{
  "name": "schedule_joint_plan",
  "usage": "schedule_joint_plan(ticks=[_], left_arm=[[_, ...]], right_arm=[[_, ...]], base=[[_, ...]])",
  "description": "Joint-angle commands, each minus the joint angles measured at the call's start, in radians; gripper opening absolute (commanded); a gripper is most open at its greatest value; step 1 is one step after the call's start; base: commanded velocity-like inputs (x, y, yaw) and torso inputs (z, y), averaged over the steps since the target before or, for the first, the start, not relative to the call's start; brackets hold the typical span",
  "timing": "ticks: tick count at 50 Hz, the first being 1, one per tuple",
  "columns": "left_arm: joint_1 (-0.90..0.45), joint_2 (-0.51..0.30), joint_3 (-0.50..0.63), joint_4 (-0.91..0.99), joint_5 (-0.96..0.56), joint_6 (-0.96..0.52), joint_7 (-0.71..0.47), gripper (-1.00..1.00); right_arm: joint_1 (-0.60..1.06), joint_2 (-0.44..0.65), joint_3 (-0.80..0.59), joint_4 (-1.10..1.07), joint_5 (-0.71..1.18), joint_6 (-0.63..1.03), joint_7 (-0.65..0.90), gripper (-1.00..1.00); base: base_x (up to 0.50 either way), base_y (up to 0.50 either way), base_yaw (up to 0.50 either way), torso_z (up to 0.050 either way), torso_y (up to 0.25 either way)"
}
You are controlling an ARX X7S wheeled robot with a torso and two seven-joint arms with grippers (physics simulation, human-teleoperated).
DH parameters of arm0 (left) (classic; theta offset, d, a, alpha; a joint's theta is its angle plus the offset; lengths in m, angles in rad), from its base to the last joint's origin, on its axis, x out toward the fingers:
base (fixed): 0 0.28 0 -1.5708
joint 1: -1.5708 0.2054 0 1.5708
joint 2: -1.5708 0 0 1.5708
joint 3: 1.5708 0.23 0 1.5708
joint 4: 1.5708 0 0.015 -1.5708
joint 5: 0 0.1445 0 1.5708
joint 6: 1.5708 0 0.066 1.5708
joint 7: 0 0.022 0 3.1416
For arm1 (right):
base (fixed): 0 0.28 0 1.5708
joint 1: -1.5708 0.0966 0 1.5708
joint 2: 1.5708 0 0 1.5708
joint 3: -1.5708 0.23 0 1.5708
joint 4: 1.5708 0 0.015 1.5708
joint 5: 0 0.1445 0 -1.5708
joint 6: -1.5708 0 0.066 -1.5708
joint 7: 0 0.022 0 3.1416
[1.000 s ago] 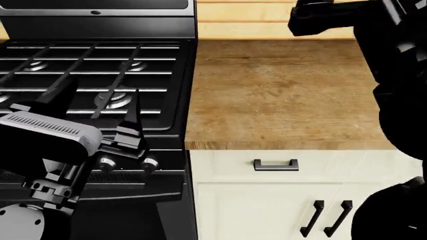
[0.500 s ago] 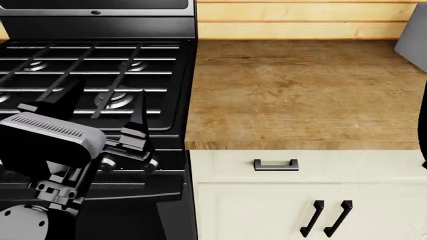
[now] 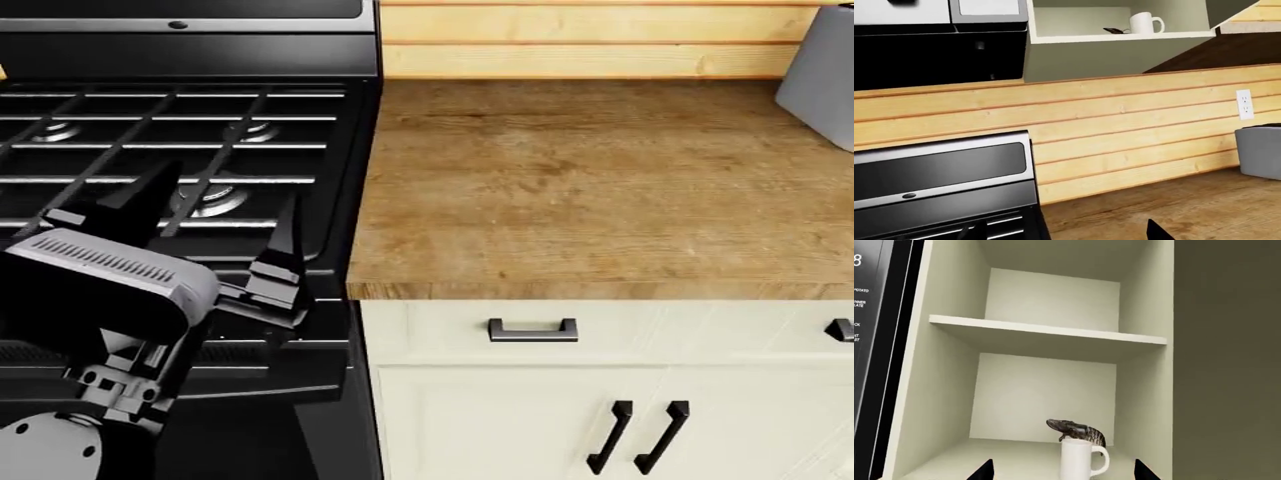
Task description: Pick the mug from the cabinet, place it under the coffee machine dispenser, and press the start button.
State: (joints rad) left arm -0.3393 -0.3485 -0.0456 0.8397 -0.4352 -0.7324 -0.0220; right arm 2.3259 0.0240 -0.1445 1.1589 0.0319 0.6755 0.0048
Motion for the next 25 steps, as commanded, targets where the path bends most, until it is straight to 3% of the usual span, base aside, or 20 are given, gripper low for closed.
schedule_joint_plan(ticks=[1, 10, 25], left_arm=[[0.012, -0.004, -0.003, 0.001, -0.006, 0.02, 0.004, 1.0], [0.011, -0.002, -0.005, 0.004, -0.009, 0.032, -0.001, 1.0], [0.015, -0.008, 0.005, 0.001, -0.008, 0.041, -0.006, 1.0]], right_arm=[[0.03, -0.021, 0.079, 0.107, -0.071, -0.049, -0.033, 1.0], [0.03, -0.017, 0.079, 0.131, -0.079, -0.064, -0.04, 1.0], [0.021, -0.01, 0.075, 0.149, -0.067, -0.067, -0.037, 1.0]], base=[[0.0, 0.0, 0.0, 0.0, 0.0], [0.01, 0.0, 0.0, 0.0, 0.0], [0.18, 0.0, 0.0, 0.0, 0.0]])
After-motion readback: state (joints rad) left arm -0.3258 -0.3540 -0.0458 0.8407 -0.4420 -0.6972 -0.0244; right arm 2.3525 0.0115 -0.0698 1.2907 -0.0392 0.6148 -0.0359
